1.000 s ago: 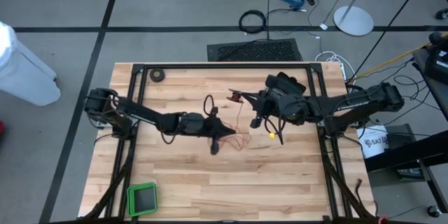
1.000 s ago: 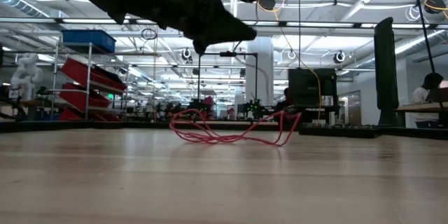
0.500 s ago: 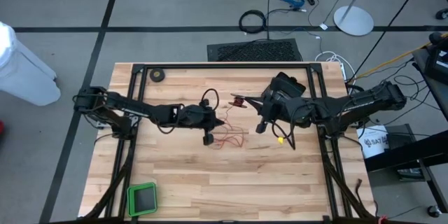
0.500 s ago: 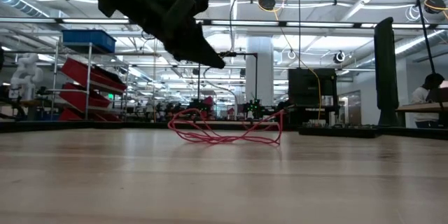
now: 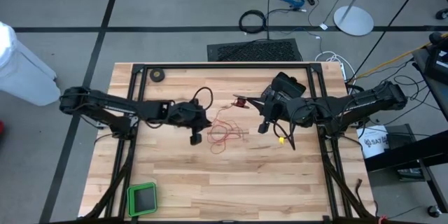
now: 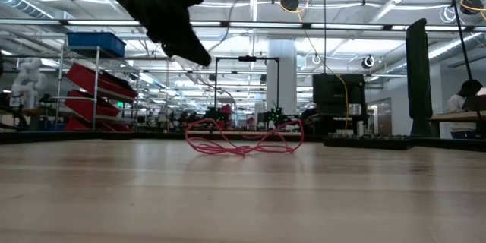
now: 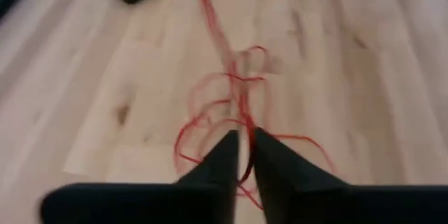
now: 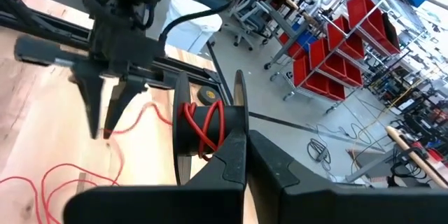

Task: Coil cords
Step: Uncoil the red wire from the spool

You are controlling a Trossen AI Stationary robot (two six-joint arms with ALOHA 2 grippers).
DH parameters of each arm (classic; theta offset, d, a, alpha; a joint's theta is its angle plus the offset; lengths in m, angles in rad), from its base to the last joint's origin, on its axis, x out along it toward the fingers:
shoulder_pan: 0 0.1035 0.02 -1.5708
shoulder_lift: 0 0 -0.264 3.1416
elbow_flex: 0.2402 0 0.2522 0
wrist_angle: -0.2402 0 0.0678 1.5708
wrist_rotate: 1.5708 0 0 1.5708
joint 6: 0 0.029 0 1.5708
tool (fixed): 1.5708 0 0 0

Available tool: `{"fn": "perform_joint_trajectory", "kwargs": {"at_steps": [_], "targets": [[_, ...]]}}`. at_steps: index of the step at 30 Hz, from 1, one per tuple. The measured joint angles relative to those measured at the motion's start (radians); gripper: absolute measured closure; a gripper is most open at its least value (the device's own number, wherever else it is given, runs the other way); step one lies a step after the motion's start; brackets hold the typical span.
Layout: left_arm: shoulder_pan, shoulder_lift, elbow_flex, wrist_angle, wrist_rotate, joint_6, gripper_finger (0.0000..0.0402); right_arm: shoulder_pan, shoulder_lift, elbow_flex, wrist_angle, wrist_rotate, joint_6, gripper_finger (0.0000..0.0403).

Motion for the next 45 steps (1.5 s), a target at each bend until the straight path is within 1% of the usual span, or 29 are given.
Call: {"fn": "perform_joint_trajectory", "kwargs": {"at_steps": [2, 5, 7, 9, 12, 19, 23, 27, 30, 34, 38, 42, 45], "targets": [[-0.007, -0.021, 0.0, -0.019, 0.015, -0.001, 0.0302, 0.0, 0.0, 0.0, -0.002, -0.001, 0.014, 0.0403], [-0.018, -0.05, 0.0, -0.021, 0.007, -0.02, 0.0258, 0.0, 0.0, 0.0, -0.01, -0.002, 0.036, 0.0403], [-0.026, -0.06, 0.0, -0.006, -0.016, -0.023, 0.024, 0.0, 0.0, 0.0, -0.011, -0.003, 0.054, 0.0403], [-0.037, -0.062, 0.0, 0.03, -0.055, -0.021, 0.0232, 0.0, 0.0, 0.0, -0.015, -0.018, 0.069, 0.0403], [-0.055, -0.056, -0.003, 0.108, -0.097, 0.021, 0.0229, -0.001, 0.0, 0.0, -0.016, -0.058, 0.087, 0.0403], [-0.076, -0.014, -0.024, 0.263, -0.099, 0.076, 0.0228, -0.004, 0.0, 0.0, -0.016, -0.105, 0.096, 0.0403], [-0.083, 0.02, -0.025, 0.35, -0.136, 0.088, 0.0228, -0.007, 0.0, 0.0, -0.017, -0.108, 0.103, 0.0403], [-0.094, 0.061, -0.026, 0.482, -0.142, 0.106, 0.0228, -0.007, 0.0, 0.0, -0.017, -0.109, 0.103, 0.0403], [-0.104, 0.098, -0.026, 0.556, -0.196, 0.116, 0.0228, -0.006, 0.0, 0.0, -0.017, -0.109, 0.107, 0.0403], [-0.108, 0.14, -0.026, 0.609, -0.281, 0.138, 0.0228, -0.006, 0.0, 0.0, -0.025, -0.108, 0.12, 0.0403], [-0.116, 0.166, -0.026, 0.68, -0.302, 0.175, 0.0228, -0.007, 0.0, 0.0, -0.042, -0.108, 0.133, 0.0403], [-0.137, 0.173, -0.025, 0.753, -0.324, 0.215, 0.0238, -0.007, 0.0, 0.0, -0.044, -0.108, 0.133, 0.0403], [-0.142, 0.173, -0.025, 0.769, -0.341, 0.22, 0.0258, -0.006, 0.0, 0.0, -0.044, -0.108, 0.133, 0.0403]]}}
